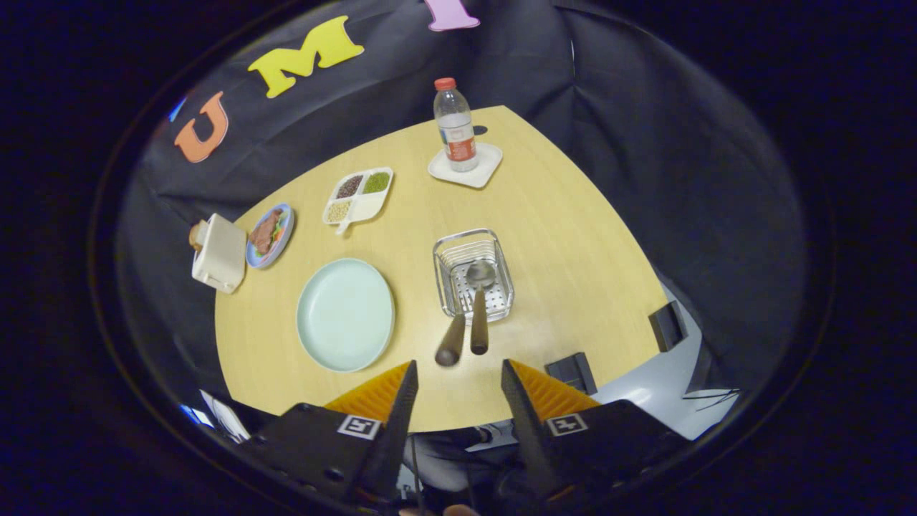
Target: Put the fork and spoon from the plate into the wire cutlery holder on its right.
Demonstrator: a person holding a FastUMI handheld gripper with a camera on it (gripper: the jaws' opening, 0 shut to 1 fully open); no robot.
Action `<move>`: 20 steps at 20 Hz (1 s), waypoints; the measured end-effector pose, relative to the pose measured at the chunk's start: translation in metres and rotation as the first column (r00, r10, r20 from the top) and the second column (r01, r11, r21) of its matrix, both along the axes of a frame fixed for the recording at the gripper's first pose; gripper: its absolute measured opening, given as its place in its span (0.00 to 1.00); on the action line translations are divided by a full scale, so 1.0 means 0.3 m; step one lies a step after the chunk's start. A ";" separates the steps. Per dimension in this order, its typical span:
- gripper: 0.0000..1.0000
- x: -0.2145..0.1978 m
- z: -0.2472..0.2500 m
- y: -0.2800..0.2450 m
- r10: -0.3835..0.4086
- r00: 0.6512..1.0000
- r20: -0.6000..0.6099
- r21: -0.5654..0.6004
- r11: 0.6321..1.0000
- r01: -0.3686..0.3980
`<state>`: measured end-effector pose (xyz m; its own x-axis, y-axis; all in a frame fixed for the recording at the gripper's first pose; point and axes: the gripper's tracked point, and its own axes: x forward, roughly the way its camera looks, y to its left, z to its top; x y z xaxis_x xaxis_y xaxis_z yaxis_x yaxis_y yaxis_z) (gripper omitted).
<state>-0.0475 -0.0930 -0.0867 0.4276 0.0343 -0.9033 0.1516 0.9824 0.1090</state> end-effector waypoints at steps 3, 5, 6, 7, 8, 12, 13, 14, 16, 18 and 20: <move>0.90 0.022 0.024 0.006 0.003 0.999 0.050 -0.013 1.000 -0.002; 0.93 0.031 0.048 0.011 0.000 0.996 0.089 -0.013 1.000 0.001; 0.93 0.036 0.061 0.015 -0.004 0.993 0.116 -0.012 1.000 0.005; 0.94 0.045 0.080 0.018 -0.004 0.989 0.150 -0.015 1.000 0.007; 0.95 0.049 0.097 0.020 0.002 0.982 0.187 -0.025 1.000 0.003; 0.95 0.071 0.169 0.080 0.017 0.938 0.346 -0.011 1.000 -0.014; 0.95 0.081 0.189 0.089 0.013 0.921 0.390 -0.007 1.000 -0.011; 0.95 0.093 0.210 0.098 0.012 0.898 0.440 -0.002 1.000 -0.012; 0.95 0.112 0.244 0.101 0.004 0.841 0.541 -0.003 1.000 -0.003; 0.95 0.118 0.271 0.100 0.007 0.777 0.630 -0.017 1.000 0.004; 0.95 0.120 0.317 0.092 0.024 0.695 0.719 -0.053 0.998 0.020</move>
